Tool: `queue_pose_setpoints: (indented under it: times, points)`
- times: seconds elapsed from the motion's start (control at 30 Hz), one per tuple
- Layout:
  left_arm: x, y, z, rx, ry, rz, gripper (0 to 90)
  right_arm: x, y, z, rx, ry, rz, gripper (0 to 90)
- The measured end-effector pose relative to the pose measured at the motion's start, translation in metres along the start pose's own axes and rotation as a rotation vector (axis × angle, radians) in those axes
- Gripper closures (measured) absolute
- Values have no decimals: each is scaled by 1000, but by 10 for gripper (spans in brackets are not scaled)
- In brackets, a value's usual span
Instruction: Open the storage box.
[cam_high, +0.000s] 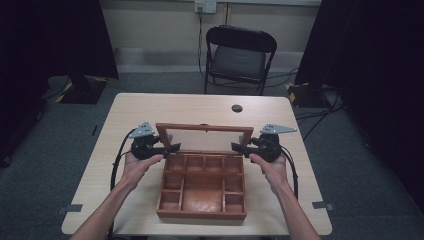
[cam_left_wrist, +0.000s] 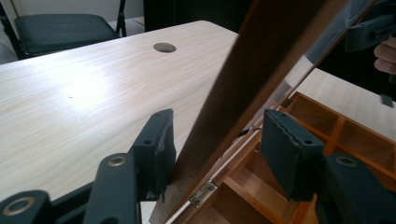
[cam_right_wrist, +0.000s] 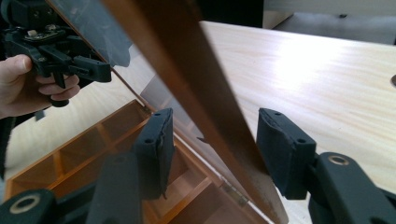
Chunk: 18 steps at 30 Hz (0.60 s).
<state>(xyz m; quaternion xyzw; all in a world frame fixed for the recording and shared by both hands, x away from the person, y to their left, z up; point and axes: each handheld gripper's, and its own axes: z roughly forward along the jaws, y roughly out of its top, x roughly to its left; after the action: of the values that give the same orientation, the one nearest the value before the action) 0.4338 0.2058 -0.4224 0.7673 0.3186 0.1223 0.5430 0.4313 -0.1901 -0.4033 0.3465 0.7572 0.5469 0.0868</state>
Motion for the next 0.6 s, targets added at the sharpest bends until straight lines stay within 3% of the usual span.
queue_pose_setpoints:
  times: [0.3,0.6]
  points:
    - [4,2,1,12,-1,7,470,-5,-2,8,8,2,17,472]
    - [9,3,4,2,5,-18,479,-11,-4,14,2,-7,25,478]
